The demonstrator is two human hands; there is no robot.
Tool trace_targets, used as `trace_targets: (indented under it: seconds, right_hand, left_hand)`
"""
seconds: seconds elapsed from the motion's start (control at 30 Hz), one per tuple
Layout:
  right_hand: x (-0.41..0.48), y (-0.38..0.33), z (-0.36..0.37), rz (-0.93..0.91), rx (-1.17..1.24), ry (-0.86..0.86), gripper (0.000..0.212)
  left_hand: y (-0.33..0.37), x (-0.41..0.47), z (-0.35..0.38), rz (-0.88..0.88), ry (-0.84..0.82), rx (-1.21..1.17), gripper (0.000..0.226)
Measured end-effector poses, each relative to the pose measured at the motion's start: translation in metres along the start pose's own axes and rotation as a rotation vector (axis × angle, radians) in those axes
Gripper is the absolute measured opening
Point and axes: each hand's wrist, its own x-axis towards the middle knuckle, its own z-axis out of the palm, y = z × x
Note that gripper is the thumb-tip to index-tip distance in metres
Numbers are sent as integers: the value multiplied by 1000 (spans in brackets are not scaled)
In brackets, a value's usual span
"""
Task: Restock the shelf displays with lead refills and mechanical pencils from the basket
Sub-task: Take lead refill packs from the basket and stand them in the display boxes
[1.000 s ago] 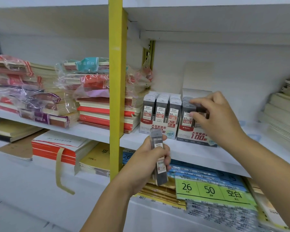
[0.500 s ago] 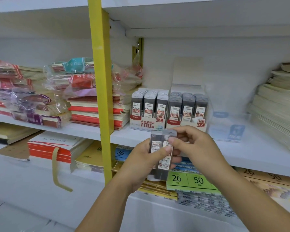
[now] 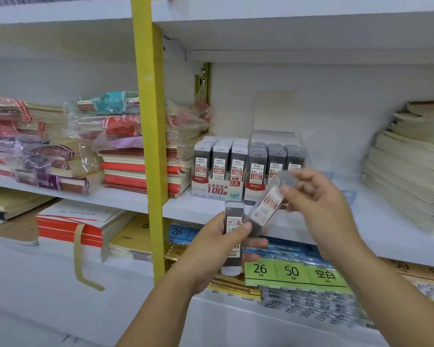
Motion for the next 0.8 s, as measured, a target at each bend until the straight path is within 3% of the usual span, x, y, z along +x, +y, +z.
trace_targets:
  seconds: [0.1,0.2,0.33,0.5,0.63,0.8]
  right_hand:
    - [30,-22,-18,-211,-95,163,22]
    - [59,-32,-25,-339,-302,116,25]
    - [82,-27,-21,-304,-634,-30,22]
    - [93,-17,-17,-199,-762,-155,21]
    - [91,-6,-15,-291,-1027,-72,26]
    - [60,-4,-13,-308,-993,99,38]
  left_hand:
    - [0,3,-6,3,41,26,15]
    - [0,4,-9,14,65,48,15]
    - [2,5,-10,32,108,8,15]
    - [2,4,-12,42,100,72,15]
    - [4,3,-13,53,113,95,15]
    - [5,1,-11,47,107,120,14]
